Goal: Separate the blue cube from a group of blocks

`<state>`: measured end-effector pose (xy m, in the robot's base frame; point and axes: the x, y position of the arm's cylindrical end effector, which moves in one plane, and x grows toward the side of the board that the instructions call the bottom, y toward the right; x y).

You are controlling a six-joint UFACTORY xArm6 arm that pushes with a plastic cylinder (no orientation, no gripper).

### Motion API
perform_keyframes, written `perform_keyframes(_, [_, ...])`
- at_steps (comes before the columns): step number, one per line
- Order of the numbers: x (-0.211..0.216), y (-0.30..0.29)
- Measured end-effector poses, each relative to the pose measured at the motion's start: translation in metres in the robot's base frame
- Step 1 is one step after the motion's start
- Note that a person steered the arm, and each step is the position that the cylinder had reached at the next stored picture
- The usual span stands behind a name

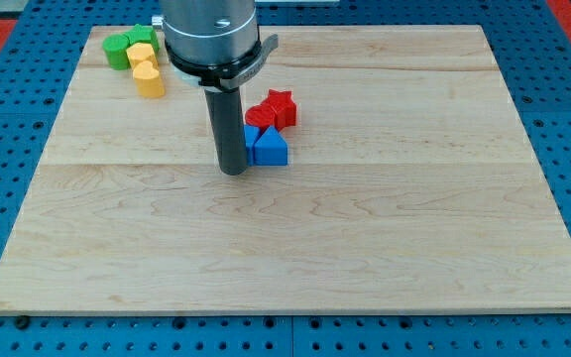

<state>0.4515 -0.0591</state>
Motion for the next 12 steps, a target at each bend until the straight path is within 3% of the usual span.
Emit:
perform_keyframes(1, [0.000,0.004])
perform_keyframes(2, [0.013,0.046])
perform_keyframes(3, [0.006,0.120])
perform_keyframes(4, [-0.027,0.137])
perform_keyframes(5, [-0.045,0.097])
perform_keyframes(8, [0.001,-0.070])
perform_keyframes(9, [-0.040,-0.081])
perform_keyframes(10, [-0.035,-0.140])
perform_keyframes(11, [-0.028,-0.168])
perform_keyframes(12, [-0.034,-0.114])
